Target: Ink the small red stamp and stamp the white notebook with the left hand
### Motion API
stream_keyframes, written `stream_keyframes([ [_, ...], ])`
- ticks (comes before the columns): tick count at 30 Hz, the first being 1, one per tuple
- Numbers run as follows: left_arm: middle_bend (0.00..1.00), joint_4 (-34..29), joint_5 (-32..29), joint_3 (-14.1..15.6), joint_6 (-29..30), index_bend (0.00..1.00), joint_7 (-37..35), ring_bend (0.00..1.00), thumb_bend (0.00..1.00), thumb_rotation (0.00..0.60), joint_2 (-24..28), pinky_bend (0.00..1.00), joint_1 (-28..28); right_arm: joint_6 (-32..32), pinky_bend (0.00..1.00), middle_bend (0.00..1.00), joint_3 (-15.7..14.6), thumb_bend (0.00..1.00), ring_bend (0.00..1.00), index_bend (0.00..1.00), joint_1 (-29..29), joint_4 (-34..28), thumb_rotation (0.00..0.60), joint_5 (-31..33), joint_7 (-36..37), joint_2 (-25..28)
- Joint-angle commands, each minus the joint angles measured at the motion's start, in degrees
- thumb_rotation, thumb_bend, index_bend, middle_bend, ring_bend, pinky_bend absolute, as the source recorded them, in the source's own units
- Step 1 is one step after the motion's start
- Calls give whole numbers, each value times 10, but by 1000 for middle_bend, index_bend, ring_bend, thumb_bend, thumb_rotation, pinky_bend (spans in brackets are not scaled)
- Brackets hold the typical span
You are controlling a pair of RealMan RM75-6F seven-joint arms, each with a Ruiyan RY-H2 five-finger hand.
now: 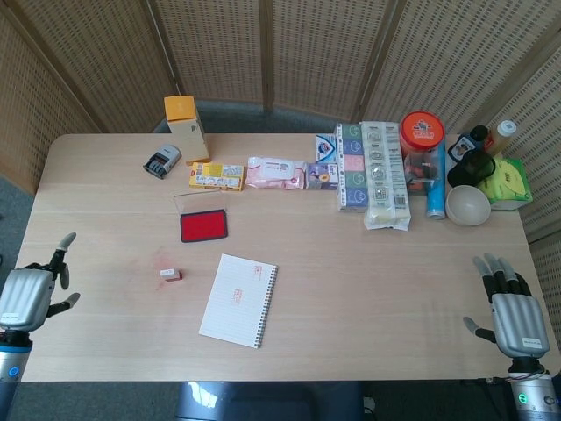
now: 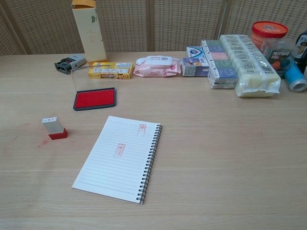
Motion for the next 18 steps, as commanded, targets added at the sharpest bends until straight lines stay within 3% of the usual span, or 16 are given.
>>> stream_keyframes([
  [1, 1000, 3, 13, 1, -14, 223, 40, 1000, 32, 600, -24, 1000, -18, -1, 147, 0, 0, 11, 26, 0, 1, -1, 600, 0, -1, -1],
  [8, 1000, -27, -23, -10, -67, 346, 91, 1000, 62, 600, -51, 1000, -47, -6, 147, 0, 1, 15, 27, 0, 3, -2, 600, 4, 4, 1],
  [18, 1000, -24, -84, -34, -94, 381, 151, 1000, 254, 600, -129, 1000, -71, -19, 147, 0, 0, 20, 33, 0, 5, -7, 600, 14, 11, 8],
])
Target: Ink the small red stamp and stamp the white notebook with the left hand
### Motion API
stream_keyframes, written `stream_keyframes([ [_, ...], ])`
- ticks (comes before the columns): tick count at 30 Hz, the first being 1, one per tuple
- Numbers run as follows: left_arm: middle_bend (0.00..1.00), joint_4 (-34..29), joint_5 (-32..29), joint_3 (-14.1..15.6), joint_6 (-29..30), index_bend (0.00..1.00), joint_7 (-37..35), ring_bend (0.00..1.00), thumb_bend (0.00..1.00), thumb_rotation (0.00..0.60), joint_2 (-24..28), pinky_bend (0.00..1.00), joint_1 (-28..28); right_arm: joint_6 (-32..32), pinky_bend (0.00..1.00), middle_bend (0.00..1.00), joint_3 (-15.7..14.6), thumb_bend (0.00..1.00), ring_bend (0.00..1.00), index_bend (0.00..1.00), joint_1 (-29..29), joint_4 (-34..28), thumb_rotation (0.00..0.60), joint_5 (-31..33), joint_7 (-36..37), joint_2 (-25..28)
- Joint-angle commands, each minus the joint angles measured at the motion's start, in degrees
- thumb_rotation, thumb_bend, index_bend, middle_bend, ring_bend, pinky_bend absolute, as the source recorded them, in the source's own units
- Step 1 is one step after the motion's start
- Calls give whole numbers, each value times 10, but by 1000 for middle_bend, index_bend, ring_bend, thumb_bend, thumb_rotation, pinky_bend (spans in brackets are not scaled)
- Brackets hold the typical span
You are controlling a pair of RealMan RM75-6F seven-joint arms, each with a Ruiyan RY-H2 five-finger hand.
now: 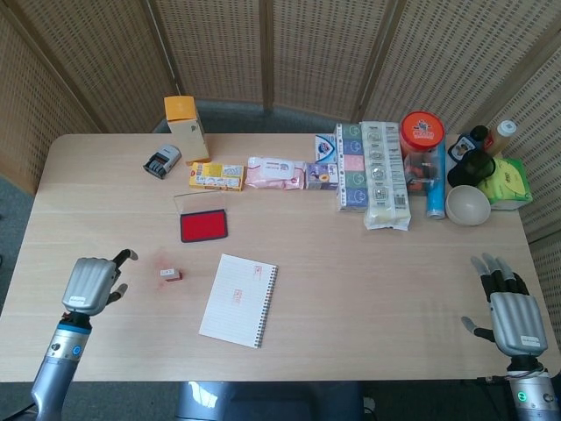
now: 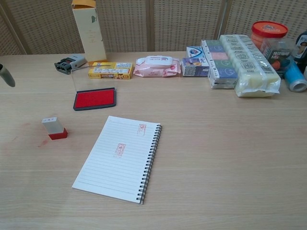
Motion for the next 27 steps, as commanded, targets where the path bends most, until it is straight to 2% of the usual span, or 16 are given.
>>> stream_keyframes([
  [1, 1000, 10, -34, -13, -8, 382, 24, 1000, 274, 600, -43, 1000, -9, -8, 147, 0, -1, 21, 34, 0, 2, -3, 600, 5, 2, 3],
  [5, 1000, 17, -61, -17, -12, 383, 52, 1000, 321, 600, -71, 1000, -13, -18, 147, 0, -2, 20, 39, 0, 4, -9, 600, 10, 9, 9],
  [13, 1000, 30, -122, -26, -49, 384, 71, 1000, 320, 600, -108, 1000, -29, -22, 147, 0, -3, 20, 41, 0, 5, -15, 600, 13, 18, 17],
  [27, 1000, 57, -158, -33, -68, 388, 77, 1000, 320, 600, -138, 1000, -52, -34, 147, 0, -3, 20, 41, 0, 9, -15, 600, 23, 21, 20],
])
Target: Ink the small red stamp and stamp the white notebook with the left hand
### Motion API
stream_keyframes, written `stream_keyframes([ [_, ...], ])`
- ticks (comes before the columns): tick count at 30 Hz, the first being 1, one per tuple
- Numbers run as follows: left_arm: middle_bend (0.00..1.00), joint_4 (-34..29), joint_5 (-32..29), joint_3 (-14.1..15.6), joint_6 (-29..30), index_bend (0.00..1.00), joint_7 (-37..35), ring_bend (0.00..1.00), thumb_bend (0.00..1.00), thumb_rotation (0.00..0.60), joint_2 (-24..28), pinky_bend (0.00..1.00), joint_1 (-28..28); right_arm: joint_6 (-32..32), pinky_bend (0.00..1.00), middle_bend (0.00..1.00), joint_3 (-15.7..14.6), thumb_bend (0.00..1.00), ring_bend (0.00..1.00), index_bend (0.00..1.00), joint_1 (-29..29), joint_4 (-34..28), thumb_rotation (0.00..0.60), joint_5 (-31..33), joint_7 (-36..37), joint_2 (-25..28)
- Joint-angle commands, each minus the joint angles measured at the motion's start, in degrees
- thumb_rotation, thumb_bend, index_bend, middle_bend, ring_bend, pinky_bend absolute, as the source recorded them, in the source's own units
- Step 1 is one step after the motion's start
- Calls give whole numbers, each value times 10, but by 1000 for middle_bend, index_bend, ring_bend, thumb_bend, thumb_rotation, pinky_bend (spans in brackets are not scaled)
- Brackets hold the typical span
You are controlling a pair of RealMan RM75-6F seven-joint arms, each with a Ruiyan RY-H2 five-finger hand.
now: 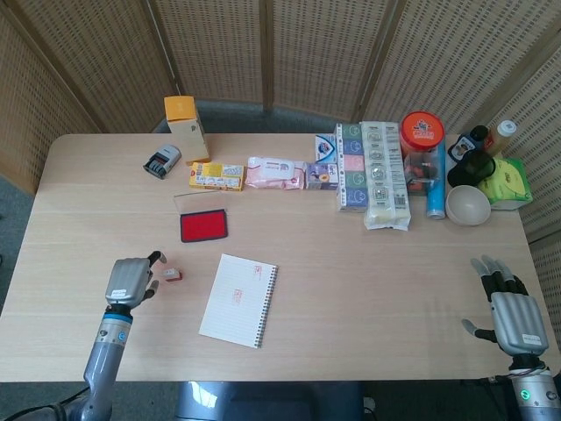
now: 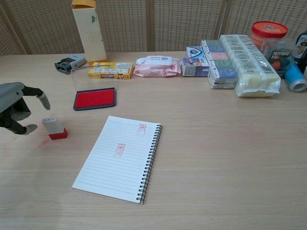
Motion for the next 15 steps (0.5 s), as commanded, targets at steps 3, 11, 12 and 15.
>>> stream_keyframes([
  [3, 1000, 18, -12, -1, -10, 388, -7, 1000, 320, 600, -12, 1000, -6, -5, 147, 0, 0, 20, 41, 0, 2, 1, 600, 4, 2, 0],
  [11, 1000, 34, -12, 1, -10, 414, -17, 1000, 322, 600, -24, 1000, -12, -12, 147, 0, -2, 20, 46, 0, 5, 2, 600, 6, 4, 1],
  [12, 1000, 36, -11, 1, -8, 419, -15, 1000, 323, 600, -25, 1000, -13, -13, 147, 0, -2, 20, 46, 0, 5, 2, 600, 6, 4, 1],
  [15, 1000, 39, -14, 1, -5, 425, -10, 1000, 328, 600, -30, 1000, -15, -14, 147, 0, -2, 20, 47, 0, 6, 1, 600, 7, 4, 1],
])
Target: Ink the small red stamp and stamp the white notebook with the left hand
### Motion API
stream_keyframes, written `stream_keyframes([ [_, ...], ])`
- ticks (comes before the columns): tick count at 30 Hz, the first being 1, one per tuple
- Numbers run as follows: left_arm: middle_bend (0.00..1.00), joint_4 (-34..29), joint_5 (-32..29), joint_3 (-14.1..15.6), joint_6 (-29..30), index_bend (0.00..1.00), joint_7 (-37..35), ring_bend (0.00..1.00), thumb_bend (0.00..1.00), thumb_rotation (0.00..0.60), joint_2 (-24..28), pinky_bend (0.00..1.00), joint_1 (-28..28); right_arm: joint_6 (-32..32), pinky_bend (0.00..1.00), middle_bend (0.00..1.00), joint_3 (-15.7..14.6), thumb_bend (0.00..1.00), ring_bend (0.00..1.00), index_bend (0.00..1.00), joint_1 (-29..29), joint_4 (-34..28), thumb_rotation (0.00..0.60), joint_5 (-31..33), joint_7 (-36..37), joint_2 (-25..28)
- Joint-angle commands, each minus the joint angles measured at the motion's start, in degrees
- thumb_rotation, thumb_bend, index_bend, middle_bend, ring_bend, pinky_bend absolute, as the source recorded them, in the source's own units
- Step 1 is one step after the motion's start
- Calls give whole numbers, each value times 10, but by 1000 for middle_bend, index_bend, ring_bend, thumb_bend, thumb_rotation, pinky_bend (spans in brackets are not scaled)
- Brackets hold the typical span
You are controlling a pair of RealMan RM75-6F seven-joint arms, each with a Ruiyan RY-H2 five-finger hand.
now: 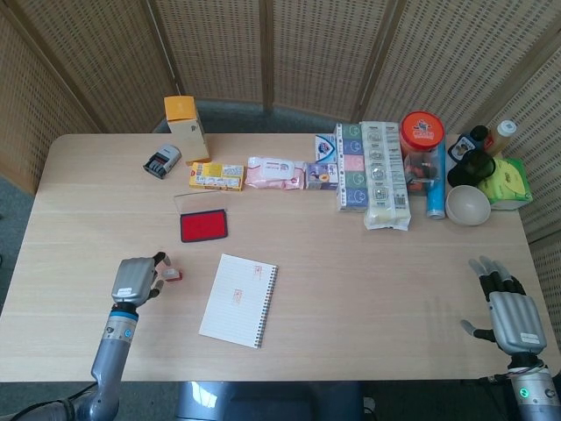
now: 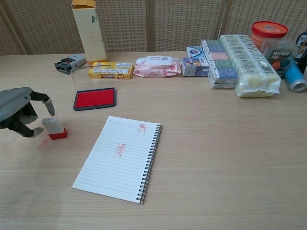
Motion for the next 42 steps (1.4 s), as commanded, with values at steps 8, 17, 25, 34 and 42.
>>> stream_keyframes([
  [8, 1000, 8, -9, -4, 4, 432, 12, 1000, 375, 600, -11, 1000, -8, -3, 147, 0, -1, 20, 48, 0, 1, -1, 600, 4, 1, 2],
  [17, 1000, 9, -12, -2, 6, 462, 16, 1000, 383, 600, -17, 1000, -13, -10, 147, 0, -2, 20, 50, 0, 3, -3, 600, 8, 4, 4],
  [25, 1000, 11, -18, -1, 9, 491, 19, 1000, 417, 600, -19, 1000, -13, -12, 147, 0, -3, 20, 53, 0, 4, -5, 600, 9, 5, 6],
  [34, 1000, 17, -25, -1, 7, 513, 23, 1000, 421, 600, -22, 1000, -15, -15, 147, 0, -3, 19, 60, 0, 6, -6, 600, 13, 2, 7],
  [42, 1000, 23, -20, 0, 11, 564, 25, 1000, 431, 600, -24, 1000, -18, -17, 147, 1, -3, 20, 61, 0, 6, -8, 600, 15, 6, 9],
])
